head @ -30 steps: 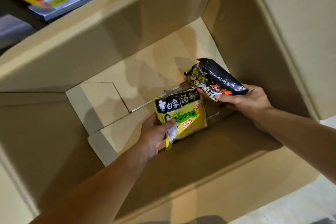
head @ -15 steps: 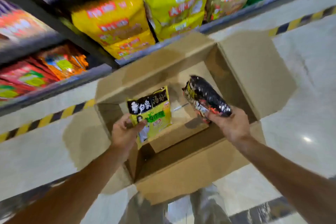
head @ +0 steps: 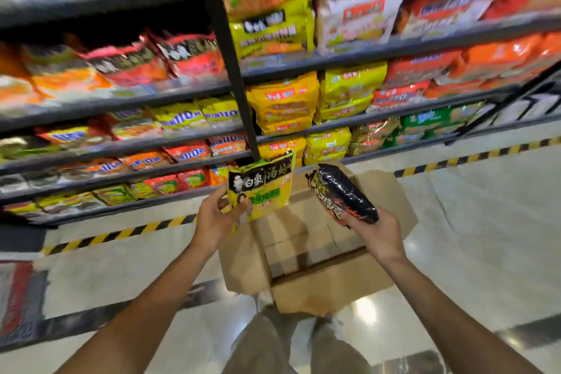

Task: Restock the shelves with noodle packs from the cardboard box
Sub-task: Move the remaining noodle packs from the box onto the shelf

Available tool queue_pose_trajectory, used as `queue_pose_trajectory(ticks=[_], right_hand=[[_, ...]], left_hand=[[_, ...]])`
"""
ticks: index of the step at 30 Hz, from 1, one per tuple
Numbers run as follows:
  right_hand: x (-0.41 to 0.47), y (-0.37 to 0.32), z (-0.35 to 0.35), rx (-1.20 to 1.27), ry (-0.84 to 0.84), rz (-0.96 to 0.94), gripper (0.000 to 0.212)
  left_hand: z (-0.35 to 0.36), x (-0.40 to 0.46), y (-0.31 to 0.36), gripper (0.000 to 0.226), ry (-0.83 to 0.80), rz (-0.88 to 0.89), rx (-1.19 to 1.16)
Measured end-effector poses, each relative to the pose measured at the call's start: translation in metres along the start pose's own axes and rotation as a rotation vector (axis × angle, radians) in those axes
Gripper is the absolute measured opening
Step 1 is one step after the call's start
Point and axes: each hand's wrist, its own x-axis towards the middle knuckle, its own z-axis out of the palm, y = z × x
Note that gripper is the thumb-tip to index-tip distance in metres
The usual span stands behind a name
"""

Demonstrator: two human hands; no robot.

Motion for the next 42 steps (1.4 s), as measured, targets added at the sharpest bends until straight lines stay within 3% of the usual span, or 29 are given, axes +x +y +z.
queue_pose_trajectory(ticks=[2,6,12,18,21,24,28,31,36,42], right_hand=[[-0.019,-0.036,-0.01,0.011,0.007,-0.061,0.029],[-0.064,-0.091,-0.028,0.07,0.034,-0.188,0.028],[-0.119,-0.129,-0.039,0.125,-0.086,-0.362,0.021],[-0.131,-0.143,-0.033,0.063,-0.146,-0.443,0.025],[-0.136,-0.154,-0.027,0.05,-0.158,-0.492,0.028],[-0.142,-0.17,-0.021,0.025,-0.174,-0.529,0.031],[-0.136,-0.195,-0.005,-0.004,-0.184,-0.552,0.032],[-0.124,-0.219,0.016,-0.01,-0.172,-0.579,0.032],[-0.093,-0.264,0.073,-0.038,-0.143,-0.601,0.031],[-0.069,-0.311,0.141,-0.016,-0.086,-0.566,0.031]], left_hand=[[-0.026,-0.024,0.022,0.034,0.011,0.029,-0.006],[-0.073,-0.065,0.046,0.081,0.084,0.096,-0.039],[-0.108,-0.134,0.086,0.047,0.23,0.201,-0.032],[-0.137,-0.177,0.103,0.057,0.345,0.253,-0.023],[-0.151,-0.181,0.106,0.073,0.357,0.28,-0.07],[-0.165,-0.178,0.112,0.06,0.365,0.328,-0.061],[-0.197,-0.151,0.107,0.097,0.389,0.362,-0.091],[-0.219,-0.133,0.127,0.085,0.387,0.367,-0.112],[-0.27,-0.077,0.156,0.026,0.341,0.391,-0.122],[-0.337,0.014,0.192,0.051,0.358,0.449,-0.095]])
